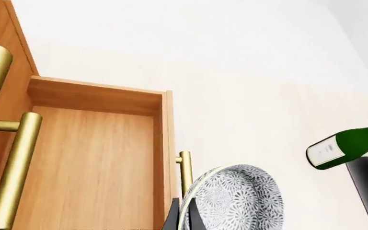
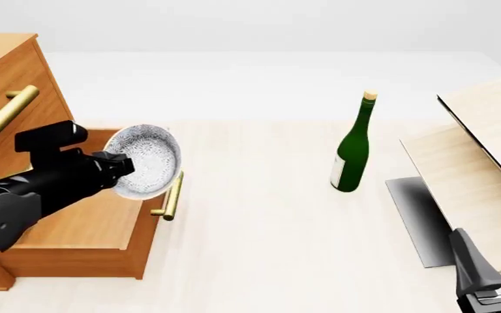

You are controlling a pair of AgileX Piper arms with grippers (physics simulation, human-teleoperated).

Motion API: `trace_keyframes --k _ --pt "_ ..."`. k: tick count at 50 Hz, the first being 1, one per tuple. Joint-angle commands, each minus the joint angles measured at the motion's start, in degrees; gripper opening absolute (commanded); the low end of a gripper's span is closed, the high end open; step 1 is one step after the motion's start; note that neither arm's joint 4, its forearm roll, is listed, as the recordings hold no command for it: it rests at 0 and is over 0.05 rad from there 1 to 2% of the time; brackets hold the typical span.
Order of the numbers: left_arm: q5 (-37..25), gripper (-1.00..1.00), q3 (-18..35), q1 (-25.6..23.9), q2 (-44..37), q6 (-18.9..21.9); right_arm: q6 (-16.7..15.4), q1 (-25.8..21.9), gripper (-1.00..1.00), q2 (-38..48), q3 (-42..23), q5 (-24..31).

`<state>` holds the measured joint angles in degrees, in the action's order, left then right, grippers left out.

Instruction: Put the bowl in the bottom drawer of the cabinet and close it.

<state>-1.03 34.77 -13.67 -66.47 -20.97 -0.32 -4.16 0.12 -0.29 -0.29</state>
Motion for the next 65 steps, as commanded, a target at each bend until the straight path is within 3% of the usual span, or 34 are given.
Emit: trace_keyframes --k 1,31,65 --pt "-1.86 -1.00 -0.48 2.73 4.47 -0.60 0.00 0.02 1.00 -0.05 0.03 0.01" --pt "-0.88 -1.00 -4.95 10.76 7.64 -2.71 0.00 0.01 1.00 -0.05 0.03 0.01" --pt "3.83 -1.00 -4.91 17.58 -0.27 -1.72 0.01 0.02 1.00 -0.05 0.03 0.01"
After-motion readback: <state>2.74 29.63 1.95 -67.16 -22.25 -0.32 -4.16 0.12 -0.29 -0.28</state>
